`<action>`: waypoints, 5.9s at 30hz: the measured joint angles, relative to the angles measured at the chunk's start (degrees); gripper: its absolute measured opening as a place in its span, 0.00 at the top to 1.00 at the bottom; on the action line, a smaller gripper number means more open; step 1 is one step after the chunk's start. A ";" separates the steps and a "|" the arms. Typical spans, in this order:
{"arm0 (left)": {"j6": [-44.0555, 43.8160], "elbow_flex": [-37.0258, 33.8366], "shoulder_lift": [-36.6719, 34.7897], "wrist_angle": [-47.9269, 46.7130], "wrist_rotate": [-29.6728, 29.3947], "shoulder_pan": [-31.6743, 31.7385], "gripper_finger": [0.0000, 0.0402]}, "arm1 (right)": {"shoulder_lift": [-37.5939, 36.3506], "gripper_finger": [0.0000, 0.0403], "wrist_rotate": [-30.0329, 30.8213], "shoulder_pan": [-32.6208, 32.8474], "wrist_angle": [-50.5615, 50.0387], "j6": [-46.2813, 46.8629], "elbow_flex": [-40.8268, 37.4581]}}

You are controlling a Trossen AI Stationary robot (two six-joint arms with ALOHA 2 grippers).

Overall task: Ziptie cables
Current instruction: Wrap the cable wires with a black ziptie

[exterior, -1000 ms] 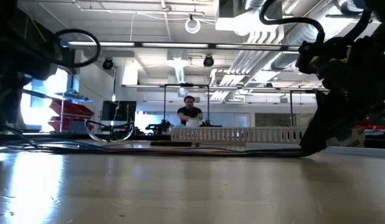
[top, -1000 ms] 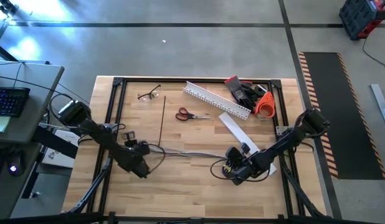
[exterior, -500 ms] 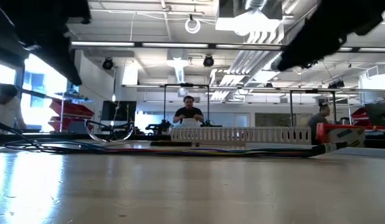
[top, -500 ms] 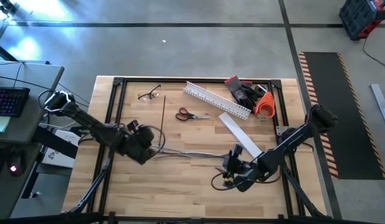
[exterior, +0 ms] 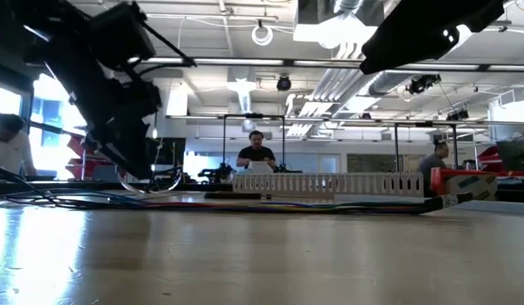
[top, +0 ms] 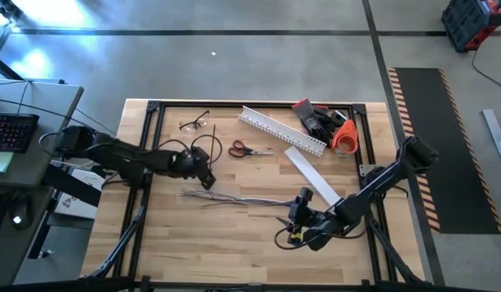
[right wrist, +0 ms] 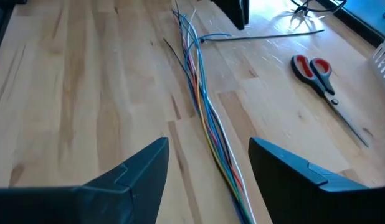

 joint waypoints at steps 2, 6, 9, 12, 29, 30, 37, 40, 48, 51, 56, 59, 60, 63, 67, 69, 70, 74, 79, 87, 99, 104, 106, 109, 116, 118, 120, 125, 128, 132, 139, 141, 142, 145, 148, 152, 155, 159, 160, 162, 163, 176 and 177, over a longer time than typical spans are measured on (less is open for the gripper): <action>0.27 -1.09 0.69 0.07 0.77 1.44 0.73 | 0.00 0.48 0.34 -0.02 0.00 0.40 0.00; 1.46 -1.40 4.29 1.11 1.96 2.58 0.75 | 0.02 0.48 0.70 0.00 0.20 0.64 -0.02; 2.89 -1.21 7.78 5.53 2.06 2.75 0.77 | 0.02 0.48 0.78 0.00 0.22 0.59 -0.02; 2.99 -1.12 10.02 8.70 1.64 2.75 0.79 | 0.02 0.48 0.84 0.00 0.20 0.75 -0.02; 8.52 -1.47 12.86 26.94 12.85 -1.28 0.82 | 0.83 0.48 -2.83 -0.67 4.86 -3.18 -0.07; 8.78 -1.43 12.80 27.86 12.94 -1.61 0.82 | 1.58 0.48 -4.05 -1.25 7.47 -5.78 -0.07; 9.83 0.93 9.78 25.11 9.51 -7.08 0.82 | 11.37 0.48 -8.22 -9.64 27.57 -15.02 0.07; 9.48 1.63 7.59 23.74 1.17 -13.24 0.82 | 15.78 0.48 -8.40 -14.33 33.06 -12.89 0.07; 2.51 1.66 4.49 23.86 -18.18 -30.10 0.82 | 26.74 0.48 -20.38 -23.62 43.48 -9.73 3.44; -1.06 1.66 4.49 23.99 -24.82 -35.15 0.82 | 30.10 0.48 -20.87 -24.57 40.02 -9.91 8.78; -3.33 1.64 4.49 24.17 -35.46 -41.61 0.82 | 33.76 0.48 -20.23 -25.69 27.03 -8.80 18.26; -4.43 1.66 4.49 23.98 -37.82 -43.43 0.82 | 35.37 0.51 -20.29 -26.38 22.04 -8.42 22.51; -4.62 1.65 4.49 23.99 -38.28 -43.75 0.82 | 35.90 0.52 -20.21 -26.66 21.27 -8.40 23.60; -4.64 1.66 4.49 23.97 -38.83 -44.06 0.82 | 37.02 0.57 -19.73 -27.54 19.28 -7.65 25.83; -4.68 1.66 4.79 24.04 -39.06 -44.02 0.82 | 37.53 0.63 -19.79 -29.08 18.25 -6.30 25.80; -4.70 1.66 5.24 24.02 -39.29 -44.02 0.82 | 37.90 0.66 -22.17 -29.79 18.27 -7.05 25.59; -4.73 1.66 5.51 24.04 -39.32 -43.98 0.82 | 37.99 0.67 -23.53 -30.05 18.29 -7.67 25.59; -4.91 1.66 6.51 24.28 -39.33 -43.78 0.82 | 38.38 0.69 -24.48 -30.26 18.94 -8.14 25.60; -6.29 1.66 7.09 24.43 -39.29 -43.76 0.82 | 39.09 0.69 -24.67 -30.25 19.89 -8.00 25.63; -6.25 1.63 7.09 24.88 -39.31 -43.67 0.82 | 40.50 0.77 -24.71 -30.05 18.09 -6.71 25.92; -6.23 1.63 7.09 25.35 -38.83 -43.67 0.82 | 34.24 0.99 -26.01 -28.55 4.29 -7.89 25.45; -6.21 1.63 7.09 25.32 -38.74 -43.87 0.82 | 28.95 1.00 -22.29 -24.89 -6.20 -7.23 25.37; -6.18 1.63 7.09 25.29 -38.79 -44.10 0.82 | 27.15 1.00 -19.79 -23.04 -11.15 -5.73 25.40; -6.17 1.63 7.25 25.33 -38.81 -44.21 0.82 | 25.26 1.00 -16.34 -20.20 -19.57 -1.48 25.40; -6.19 1.63 8.50 25.55 -39.07 -44.20 0.82 | 22.73 1.00 -10.61 -12.78 -39.48 13.03 25.44; -6.18 1.63 9.13 25.75 -39.12 -44.20 0.82 | 21.07 1.00 -9.47 -9.92 -42.68 17.28 25.46; -6.18 1.63 9.74 25.97 -39.12 -44.20 0.82 | 19.21 1.00 -9.35 -7.26 -46.27 21.55 25.49; -6.15 1.63 11.65 27.55 -39.20 -44.20 0.82 | 15.62 1.00 -10.74 -0.98 -57.97 35.42 25.51; -6.13 1.63 12.71 28.69 -39.12 -44.17 0.82 | 14.57 1.00 -14.15 2.95 -62.91 42.99 25.51; -6.14 1.63 13.28 28.77 -39.12 -44.17 0.82 | 13.97 1.00 -18.93 7.85 -67.42 52.28 25.51; -6.14 1.63 13.30 29.04 -39.17 -44.13 0.82 | 13.97 1.00 -23.19 14.90 -70.57 67.89 25.51; -5.85 1.63 13.30 29.14 -39.22 -44.09 0.82 | 13.97 1.00 -23.20 16.29 -70.98 71.50 25.39; -5.37 1.63 13.30 29.38 -39.25 -44.09 0.82 | 13.92 1.00 -23.28 16.84 -70.92 73.42 24.71; -4.05 1.66 13.30 30.47 -39.25 -44.09 0.82 | 13.44 1.00 -25.50 18.20 -68.88 78.15 20.01; -1.78 1.66 13.24 32.38 -39.23 -44.06 0.82 | 11.66 1.00 -25.83 19.14 -59.06 81.58 12.96; 0.22 1.68 13.23 34.17 -39.25 -44.02 0.82 | 10.37 1.00 -25.71 19.27 -43.55 84.55 3.25; 1.36 1.68 13.23 34.79 -39.20 -43.77 0.82 | 10.23 1.00 -23.97 18.69 -33.46 84.61 -1.97; 1.35 1.68 13.23 34.75 -38.98 -43.27 0.82 | 9.68 1.00 -20.64 16.97 -23.38 82.22 -6.01; 1.35 1.68 13.26 34.72 -38.85 -43.00 0.82 | 9.69 1.00 -20.07 16.31 -21.56 81.73 -6.22; 1.35 1.68 13.23 34.78 -38.61 -42.68 0.82 | 9.88 1.00 -20.05 15.04 -20.29 80.27 -5.86; 1.37 1.68 13.25 34.93 -38.62 -42.62 0.82 | 9.95 1.00 -20.16 14.36 -19.84 78.97 -5.67; 20.85 1.70 16.08 51.40 -34.77 -41.83 0.82 | 10.31 1.00 -28.36 -0.24 -0.37 55.52 -5.46; 22.06 1.70 16.67 52.24 -34.63 -41.92 0.82 | 10.35 1.00 -29.45 -1.38 0.75 53.84 -5.46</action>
